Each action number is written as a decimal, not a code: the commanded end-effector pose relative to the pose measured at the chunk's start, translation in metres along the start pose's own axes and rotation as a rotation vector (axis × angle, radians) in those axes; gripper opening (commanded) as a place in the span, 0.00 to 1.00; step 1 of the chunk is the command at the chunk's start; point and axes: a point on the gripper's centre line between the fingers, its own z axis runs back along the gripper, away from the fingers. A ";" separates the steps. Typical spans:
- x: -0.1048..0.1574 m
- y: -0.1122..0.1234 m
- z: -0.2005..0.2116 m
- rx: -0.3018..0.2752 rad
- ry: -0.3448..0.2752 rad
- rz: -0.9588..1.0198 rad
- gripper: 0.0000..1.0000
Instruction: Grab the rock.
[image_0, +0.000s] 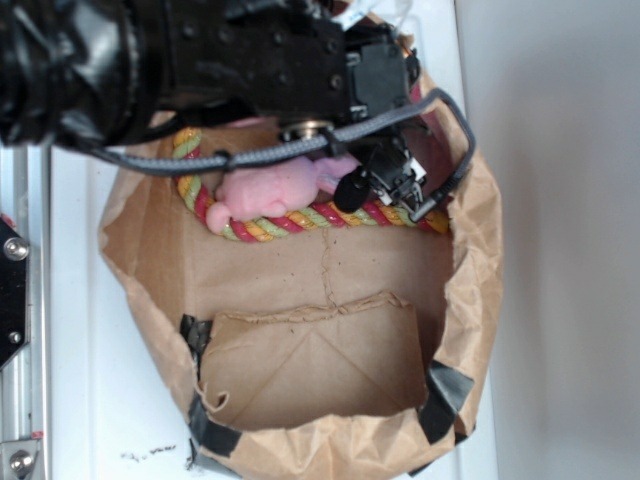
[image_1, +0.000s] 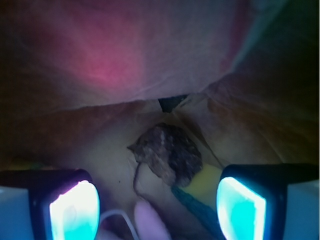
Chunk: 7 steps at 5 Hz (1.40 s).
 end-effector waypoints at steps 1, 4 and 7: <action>0.029 -0.001 0.017 -0.027 -0.084 0.020 1.00; 0.026 -0.005 -0.014 0.011 -0.053 -0.052 1.00; 0.018 -0.008 -0.038 0.068 -0.031 -0.122 1.00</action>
